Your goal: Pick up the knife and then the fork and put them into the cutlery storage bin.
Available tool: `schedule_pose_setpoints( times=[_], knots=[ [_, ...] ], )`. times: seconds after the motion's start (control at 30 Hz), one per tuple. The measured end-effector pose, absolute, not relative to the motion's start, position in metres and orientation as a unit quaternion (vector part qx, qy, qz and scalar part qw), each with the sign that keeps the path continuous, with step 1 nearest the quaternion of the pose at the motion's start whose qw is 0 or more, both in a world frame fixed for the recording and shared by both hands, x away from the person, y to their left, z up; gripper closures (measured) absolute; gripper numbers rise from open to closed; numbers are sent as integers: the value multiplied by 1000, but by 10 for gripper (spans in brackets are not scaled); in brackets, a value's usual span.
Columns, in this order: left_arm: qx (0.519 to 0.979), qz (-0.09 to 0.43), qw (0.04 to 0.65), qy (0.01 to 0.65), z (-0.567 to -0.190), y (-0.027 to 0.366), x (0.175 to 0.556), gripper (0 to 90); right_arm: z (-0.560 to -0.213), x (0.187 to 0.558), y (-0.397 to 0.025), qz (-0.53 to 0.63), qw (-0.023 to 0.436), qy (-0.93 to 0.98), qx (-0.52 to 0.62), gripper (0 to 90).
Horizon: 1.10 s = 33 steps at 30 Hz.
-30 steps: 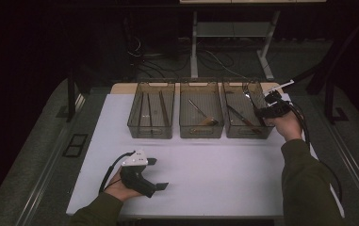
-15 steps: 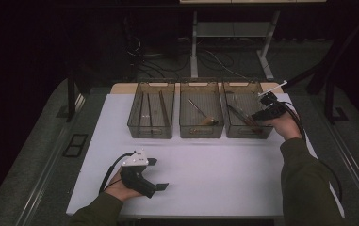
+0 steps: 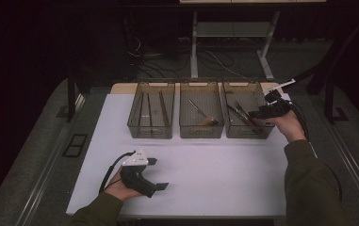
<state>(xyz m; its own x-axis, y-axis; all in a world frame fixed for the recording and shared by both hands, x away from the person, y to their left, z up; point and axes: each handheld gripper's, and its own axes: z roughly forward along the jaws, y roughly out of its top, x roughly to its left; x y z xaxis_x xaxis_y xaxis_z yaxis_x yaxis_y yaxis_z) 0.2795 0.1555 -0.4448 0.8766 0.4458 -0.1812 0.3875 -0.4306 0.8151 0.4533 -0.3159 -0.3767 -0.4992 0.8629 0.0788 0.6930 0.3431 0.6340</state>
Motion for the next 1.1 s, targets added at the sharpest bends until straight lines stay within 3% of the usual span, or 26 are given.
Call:
schedule_pose_setpoints(
  times=[0.43, 1.1],
  knots=[
    [850, 39, 466, 244, -447, 154, 287, 0, -366, 423, -315, 381, 149, 786, 464, 202],
    [851, 46, 463, 243, -444, 157, 284, 0, -382, 353, -291, 435, 168, 791, 396, 175]
  ],
)
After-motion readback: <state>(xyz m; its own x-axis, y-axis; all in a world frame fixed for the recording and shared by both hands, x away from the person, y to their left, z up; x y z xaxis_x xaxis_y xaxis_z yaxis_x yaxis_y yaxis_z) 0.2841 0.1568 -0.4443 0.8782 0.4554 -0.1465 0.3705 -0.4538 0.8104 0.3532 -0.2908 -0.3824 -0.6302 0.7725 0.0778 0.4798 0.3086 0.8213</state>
